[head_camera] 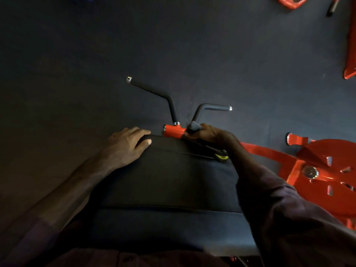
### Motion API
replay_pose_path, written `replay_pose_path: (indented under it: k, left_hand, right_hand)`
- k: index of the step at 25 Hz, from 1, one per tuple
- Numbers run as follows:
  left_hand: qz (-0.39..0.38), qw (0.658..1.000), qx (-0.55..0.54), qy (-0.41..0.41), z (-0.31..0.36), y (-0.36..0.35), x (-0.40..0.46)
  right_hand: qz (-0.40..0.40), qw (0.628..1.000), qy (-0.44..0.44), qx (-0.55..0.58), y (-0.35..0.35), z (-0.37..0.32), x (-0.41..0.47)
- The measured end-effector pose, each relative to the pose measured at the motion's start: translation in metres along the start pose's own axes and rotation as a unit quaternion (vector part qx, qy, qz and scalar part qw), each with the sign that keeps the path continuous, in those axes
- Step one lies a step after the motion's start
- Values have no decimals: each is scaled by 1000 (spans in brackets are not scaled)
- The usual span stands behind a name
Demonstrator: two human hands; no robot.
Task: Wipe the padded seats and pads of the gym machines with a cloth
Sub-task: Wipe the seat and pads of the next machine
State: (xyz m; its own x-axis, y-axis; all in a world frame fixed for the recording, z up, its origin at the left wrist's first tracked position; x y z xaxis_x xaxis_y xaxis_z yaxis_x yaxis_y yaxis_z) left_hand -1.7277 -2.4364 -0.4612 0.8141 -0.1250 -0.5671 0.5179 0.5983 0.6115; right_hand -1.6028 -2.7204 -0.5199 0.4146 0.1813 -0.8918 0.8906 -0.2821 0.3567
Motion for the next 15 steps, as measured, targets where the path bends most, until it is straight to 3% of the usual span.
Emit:
replay_pose_path:
  k: [5,11,15]
  left_hand:
    - [69,985,-154,45,-32,5,-35]
    - [125,950,-273,85,-43,9,-58]
    - [96,947,-285,110,-46,3,-82]
  right_hand:
    - [-11,997,-56,-45,19,17,-14]
    - [-20,996,81,30,-48,-118,-9]
    - [-7,997,58,46,-44,-99,-8]
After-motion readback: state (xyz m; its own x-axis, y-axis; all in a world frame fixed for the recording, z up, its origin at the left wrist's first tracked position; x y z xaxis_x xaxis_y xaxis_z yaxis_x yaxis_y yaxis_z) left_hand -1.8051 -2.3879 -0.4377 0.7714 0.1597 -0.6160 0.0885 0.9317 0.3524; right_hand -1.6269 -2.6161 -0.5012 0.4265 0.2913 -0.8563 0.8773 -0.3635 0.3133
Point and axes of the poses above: each hand's wrist, its own x-axis towards the middle knuckle, its own y-axis out of the back of the hand, z = x × y, the point moved 9 cm from there along x, towards the middle knuckle, and after that the axes turned 2 degrees about y, right-handed, at the moved point
